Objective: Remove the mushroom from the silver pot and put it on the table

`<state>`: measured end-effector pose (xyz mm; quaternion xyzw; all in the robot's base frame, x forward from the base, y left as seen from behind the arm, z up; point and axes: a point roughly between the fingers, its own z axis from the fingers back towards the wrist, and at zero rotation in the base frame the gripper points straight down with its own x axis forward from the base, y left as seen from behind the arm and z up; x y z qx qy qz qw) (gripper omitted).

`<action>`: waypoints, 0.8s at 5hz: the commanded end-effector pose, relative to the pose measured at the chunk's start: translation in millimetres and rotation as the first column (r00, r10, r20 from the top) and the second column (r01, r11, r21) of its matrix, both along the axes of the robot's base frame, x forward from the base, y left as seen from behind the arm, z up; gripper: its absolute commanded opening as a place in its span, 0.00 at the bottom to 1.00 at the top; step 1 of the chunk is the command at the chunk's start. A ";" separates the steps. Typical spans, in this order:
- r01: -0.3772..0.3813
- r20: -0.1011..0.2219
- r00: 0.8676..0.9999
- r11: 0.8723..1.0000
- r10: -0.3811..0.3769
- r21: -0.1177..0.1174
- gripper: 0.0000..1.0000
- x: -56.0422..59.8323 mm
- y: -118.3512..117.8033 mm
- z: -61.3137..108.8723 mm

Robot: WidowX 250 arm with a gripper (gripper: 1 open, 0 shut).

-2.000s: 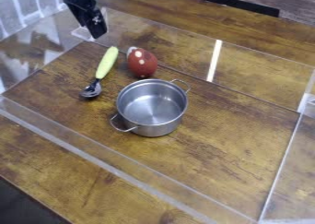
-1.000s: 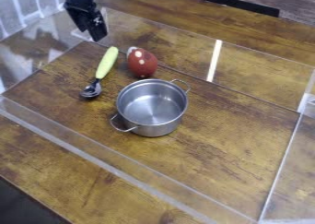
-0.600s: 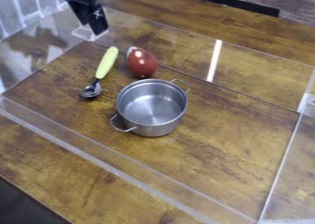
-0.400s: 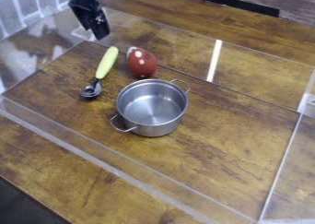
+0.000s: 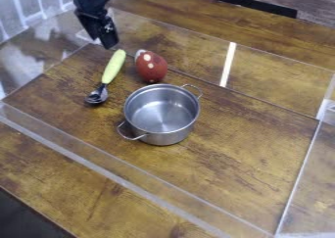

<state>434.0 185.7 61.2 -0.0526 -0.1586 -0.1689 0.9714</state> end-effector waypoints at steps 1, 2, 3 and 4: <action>-0.051 0.071 0.996 0.998 0.049 0.026 1.00 7.0 3.0 33.3; -0.095 0.060 0.994 0.995 0.094 0.018 1.00 8.7 3.5 29.1; -0.117 0.058 0.992 0.993 0.116 0.011 1.00 10.7 2.8 19.5; -0.123 0.054 0.991 0.992 0.122 0.007 1.00 13.7 -3.7 23.8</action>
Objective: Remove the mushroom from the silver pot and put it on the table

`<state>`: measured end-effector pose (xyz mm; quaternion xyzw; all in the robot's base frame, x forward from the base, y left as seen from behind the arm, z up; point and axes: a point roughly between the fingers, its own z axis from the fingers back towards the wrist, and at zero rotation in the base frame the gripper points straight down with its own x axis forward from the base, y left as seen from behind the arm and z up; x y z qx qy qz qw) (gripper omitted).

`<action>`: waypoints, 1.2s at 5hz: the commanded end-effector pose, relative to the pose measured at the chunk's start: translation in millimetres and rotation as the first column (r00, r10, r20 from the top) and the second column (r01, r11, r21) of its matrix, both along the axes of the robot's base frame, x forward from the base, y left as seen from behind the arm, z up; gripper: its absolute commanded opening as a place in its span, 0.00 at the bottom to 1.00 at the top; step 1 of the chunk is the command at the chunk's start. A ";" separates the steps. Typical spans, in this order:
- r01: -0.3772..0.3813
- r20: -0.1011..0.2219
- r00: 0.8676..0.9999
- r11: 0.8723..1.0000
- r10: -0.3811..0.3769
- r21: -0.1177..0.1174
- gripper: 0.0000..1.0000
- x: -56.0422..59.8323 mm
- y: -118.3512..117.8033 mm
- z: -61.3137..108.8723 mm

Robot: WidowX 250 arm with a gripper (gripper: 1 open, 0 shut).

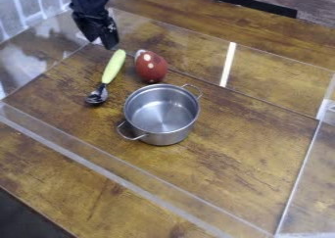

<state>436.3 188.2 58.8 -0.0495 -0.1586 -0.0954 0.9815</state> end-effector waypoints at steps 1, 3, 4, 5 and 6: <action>0.022 0.056 0.998 0.999 -0.023 0.028 1.00 13.3 -14.2 33.4; 0.068 0.062 0.996 0.997 -0.070 0.021 0.00 17.4 -18.7 50.3; 0.117 0.063 0.991 0.993 -0.117 0.008 1.00 19.1 -19.7 54.6; 0.115 0.060 0.992 0.993 -0.114 -0.008 1.00 21.1 -24.8 42.7; 0.110 0.051 0.993 0.994 -0.109 -0.016 1.00 21.3 -28.3 32.6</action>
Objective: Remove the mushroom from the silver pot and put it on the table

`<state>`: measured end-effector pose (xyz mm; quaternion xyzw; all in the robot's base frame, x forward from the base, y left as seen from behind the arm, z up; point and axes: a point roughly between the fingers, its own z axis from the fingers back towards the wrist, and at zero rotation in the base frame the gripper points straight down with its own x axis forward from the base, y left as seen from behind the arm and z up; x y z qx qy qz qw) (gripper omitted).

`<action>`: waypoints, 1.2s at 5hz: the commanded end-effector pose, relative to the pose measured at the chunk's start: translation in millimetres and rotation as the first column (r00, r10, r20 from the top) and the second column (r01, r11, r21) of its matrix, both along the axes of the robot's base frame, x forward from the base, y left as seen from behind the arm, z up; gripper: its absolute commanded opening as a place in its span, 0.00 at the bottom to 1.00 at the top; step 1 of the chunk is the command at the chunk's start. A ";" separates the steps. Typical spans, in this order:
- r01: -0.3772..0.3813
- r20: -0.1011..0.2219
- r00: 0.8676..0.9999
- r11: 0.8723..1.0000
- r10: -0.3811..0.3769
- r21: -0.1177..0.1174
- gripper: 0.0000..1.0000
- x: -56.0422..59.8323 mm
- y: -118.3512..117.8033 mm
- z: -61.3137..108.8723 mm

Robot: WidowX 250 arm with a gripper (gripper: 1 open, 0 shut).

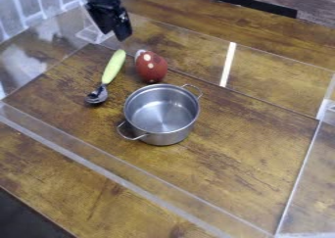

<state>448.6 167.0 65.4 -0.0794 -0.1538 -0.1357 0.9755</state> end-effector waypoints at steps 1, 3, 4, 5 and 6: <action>0.047 0.055 0.997 0.999 -0.048 0.022 1.00 7.9 0.3 16.1; 0.009 0.044 0.999 0.999 -0.010 0.032 1.00 -0.1 9.3 24.4; -0.061 0.047 0.997 0.997 0.059 0.044 1.00 -7.5 6.1 40.1; -0.115 0.053 0.992 0.993 0.112 0.040 0.00 -11.7 9.0 36.5; -0.170 0.053 0.984 0.985 0.168 0.027 0.00 -15.5 13.8 31.7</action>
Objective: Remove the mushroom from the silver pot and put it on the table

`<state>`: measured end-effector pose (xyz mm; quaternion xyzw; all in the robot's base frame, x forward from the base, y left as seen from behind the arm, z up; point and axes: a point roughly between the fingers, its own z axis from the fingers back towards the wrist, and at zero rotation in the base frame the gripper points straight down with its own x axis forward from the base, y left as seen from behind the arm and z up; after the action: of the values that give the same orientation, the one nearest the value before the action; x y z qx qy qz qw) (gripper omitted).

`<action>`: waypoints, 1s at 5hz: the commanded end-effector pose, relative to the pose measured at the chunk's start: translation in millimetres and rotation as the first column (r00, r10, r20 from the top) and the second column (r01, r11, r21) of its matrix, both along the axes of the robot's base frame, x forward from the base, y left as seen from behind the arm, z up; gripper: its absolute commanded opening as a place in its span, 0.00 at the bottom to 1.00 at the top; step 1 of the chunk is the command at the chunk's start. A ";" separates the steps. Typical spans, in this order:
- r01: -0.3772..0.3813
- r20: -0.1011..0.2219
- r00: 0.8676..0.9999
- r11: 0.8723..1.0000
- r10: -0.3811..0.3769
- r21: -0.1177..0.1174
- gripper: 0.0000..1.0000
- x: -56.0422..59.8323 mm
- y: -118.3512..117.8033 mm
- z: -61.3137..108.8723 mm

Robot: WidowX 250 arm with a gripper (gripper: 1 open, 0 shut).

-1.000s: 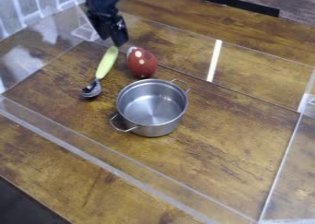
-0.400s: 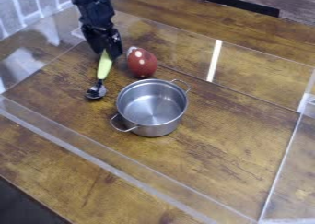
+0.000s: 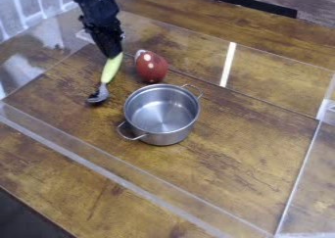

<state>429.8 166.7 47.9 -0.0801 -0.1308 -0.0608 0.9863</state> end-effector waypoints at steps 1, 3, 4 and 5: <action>-0.085 0.110 0.991 0.996 0.080 0.038 0.00 1.6 18.4 41.9; -0.147 0.109 0.983 0.989 0.146 0.004 0.00 7.9 27.2 52.4; -0.164 0.099 0.982 0.986 0.164 -0.005 1.00 11.8 24.3 58.7; -0.176 0.091 0.980 0.984 0.177 -0.014 1.00 15.3 22.6 61.3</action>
<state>437.3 185.2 79.0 -0.0871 -0.1475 0.0307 0.9847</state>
